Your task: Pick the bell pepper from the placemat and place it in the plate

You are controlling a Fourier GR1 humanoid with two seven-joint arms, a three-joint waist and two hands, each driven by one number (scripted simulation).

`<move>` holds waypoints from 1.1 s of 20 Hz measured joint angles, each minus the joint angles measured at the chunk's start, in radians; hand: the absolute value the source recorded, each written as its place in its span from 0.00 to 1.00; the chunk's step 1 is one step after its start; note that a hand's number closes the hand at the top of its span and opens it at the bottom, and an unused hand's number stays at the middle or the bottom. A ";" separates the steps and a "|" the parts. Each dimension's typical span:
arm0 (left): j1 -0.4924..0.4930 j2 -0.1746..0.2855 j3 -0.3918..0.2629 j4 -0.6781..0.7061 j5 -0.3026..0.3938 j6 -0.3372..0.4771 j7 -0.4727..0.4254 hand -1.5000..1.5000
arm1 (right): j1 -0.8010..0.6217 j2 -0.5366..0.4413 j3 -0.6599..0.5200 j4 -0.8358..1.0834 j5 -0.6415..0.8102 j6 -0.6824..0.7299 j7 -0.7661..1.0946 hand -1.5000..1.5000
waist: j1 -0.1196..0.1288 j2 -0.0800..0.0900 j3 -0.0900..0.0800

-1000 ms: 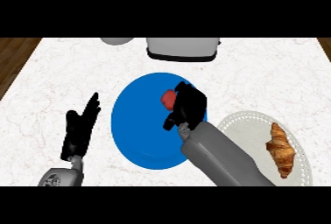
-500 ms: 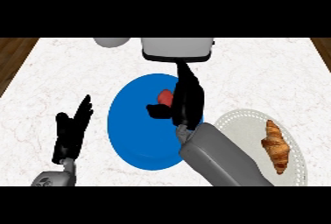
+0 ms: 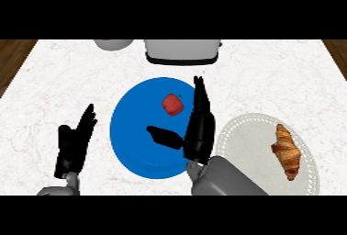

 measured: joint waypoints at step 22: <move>-0.040 -0.013 0.035 0.047 -0.012 -0.013 -0.011 0.50 | -0.019 0.000 0.126 0.212 -0.085 -0.206 -0.038 0.00 | -0.005 0.000 -0.001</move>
